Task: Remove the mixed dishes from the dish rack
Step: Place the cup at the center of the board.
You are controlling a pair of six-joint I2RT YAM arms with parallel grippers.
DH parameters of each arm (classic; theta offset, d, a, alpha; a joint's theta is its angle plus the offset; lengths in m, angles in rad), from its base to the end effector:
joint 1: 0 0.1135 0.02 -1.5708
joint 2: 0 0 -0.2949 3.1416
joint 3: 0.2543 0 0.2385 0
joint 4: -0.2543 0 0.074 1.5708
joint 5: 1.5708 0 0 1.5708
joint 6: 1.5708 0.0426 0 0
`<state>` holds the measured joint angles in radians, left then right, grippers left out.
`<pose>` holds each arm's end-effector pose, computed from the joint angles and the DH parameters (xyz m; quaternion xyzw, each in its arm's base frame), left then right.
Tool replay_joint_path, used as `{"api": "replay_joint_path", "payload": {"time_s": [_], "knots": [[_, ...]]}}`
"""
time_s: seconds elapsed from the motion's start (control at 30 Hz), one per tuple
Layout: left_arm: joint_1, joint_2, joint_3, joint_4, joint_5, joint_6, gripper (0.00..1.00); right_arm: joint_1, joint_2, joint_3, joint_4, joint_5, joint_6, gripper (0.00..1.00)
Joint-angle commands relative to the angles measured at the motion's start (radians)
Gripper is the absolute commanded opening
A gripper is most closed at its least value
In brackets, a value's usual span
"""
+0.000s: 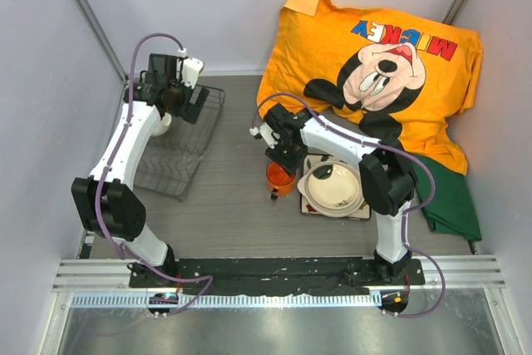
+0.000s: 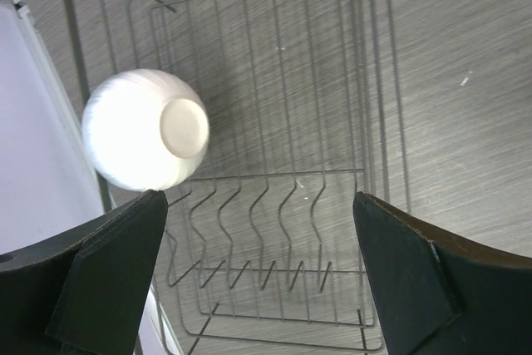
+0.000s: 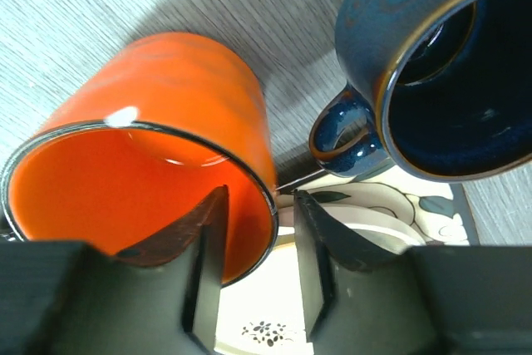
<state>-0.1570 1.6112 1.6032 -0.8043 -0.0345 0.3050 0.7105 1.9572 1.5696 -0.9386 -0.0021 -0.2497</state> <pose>0.3394 -0.0522 0.3817 0.2064 0.9056 0.0433 0.3680 0.2999 0.2582 0.2418 -0.4585 0.8803 0.0289 0.1185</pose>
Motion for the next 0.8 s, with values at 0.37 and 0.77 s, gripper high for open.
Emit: {"api": "replay_joint_path", "payload": {"time_s": [0.37, 0.77], "knots": [[0.091, 0.006, 0.057, 0.007, -0.057, 0.129, 1.00, 0.004, -0.165, 0.075, -0.012, 0.090, -0.013, 0.59], [0.152, 0.125, 0.007, 0.125, -0.240, 0.186, 1.00, 0.004, -0.328, 0.035, 0.017, 0.134, -0.026, 0.73]]}}
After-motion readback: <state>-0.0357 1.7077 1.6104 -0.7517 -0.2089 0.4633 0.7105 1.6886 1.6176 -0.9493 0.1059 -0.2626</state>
